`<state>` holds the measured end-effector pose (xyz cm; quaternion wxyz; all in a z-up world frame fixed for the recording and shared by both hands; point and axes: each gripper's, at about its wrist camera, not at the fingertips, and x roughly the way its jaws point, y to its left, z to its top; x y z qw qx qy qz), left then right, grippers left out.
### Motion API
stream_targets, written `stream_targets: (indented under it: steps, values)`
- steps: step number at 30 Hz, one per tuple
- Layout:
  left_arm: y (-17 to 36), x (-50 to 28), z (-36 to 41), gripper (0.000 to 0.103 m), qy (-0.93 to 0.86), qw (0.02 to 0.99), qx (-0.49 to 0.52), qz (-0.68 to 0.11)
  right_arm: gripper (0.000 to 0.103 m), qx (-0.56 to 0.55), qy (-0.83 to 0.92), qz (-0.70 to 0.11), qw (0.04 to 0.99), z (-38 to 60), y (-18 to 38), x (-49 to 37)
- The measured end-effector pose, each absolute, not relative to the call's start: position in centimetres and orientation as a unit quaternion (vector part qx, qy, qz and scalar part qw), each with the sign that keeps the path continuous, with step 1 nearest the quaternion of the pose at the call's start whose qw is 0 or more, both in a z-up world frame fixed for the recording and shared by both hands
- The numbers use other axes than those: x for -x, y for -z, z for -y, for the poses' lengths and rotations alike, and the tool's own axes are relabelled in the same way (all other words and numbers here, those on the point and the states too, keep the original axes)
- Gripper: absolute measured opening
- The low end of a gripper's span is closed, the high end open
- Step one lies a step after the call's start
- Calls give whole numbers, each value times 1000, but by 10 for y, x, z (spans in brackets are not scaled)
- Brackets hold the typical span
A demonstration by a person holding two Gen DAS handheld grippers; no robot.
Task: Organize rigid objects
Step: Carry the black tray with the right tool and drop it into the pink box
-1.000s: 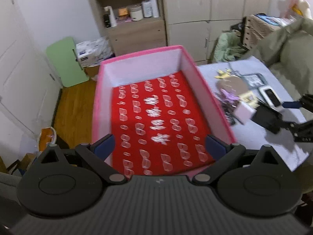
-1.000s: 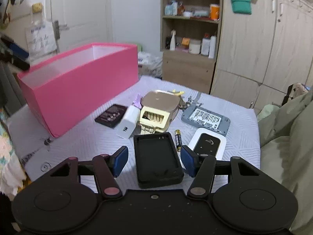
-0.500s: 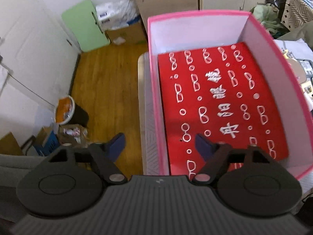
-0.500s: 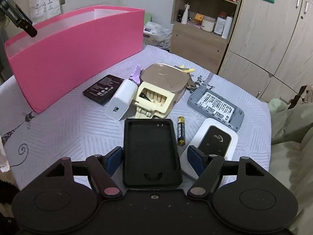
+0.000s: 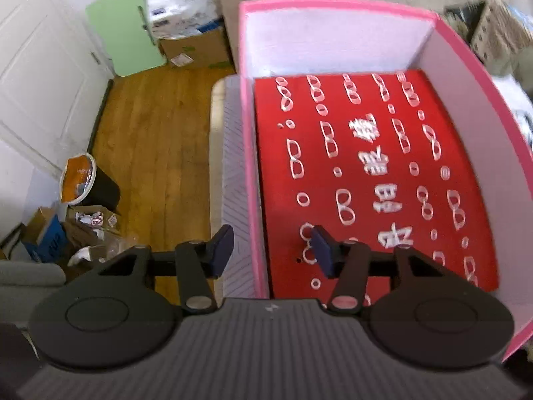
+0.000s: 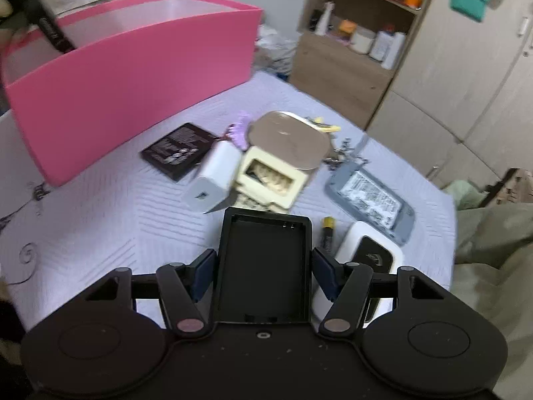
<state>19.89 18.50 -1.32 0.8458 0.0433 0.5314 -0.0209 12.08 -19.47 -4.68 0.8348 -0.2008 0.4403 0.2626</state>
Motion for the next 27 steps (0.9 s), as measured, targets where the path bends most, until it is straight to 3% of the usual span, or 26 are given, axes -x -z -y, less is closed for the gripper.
stream_targets:
  steps: [5,6,7,8,20,27]
  values:
    - [13,-193,-181,47,17,860,-63,-505,73,136,-251,-466,838,202,50,-133]
    - [13,-193,-181,42,22,861,-63,-505,72,117,-254,-467,839,206,52,-135]
    - [16,-195,-180,26,25,857,-62,-510,66,102,-256,-461,843,208,52,-136]
    - [19,-197,-180,20,32,850,-60,-522,66,106,-253,-456,847,208,52,-135]
    - [17,-194,-177,17,27,850,-64,-521,66,119,-255,-379,882,219,-10,-124]
    - [17,-194,-171,17,23,850,-59,-522,66,172,-337,-298,876,172,-69,-131]
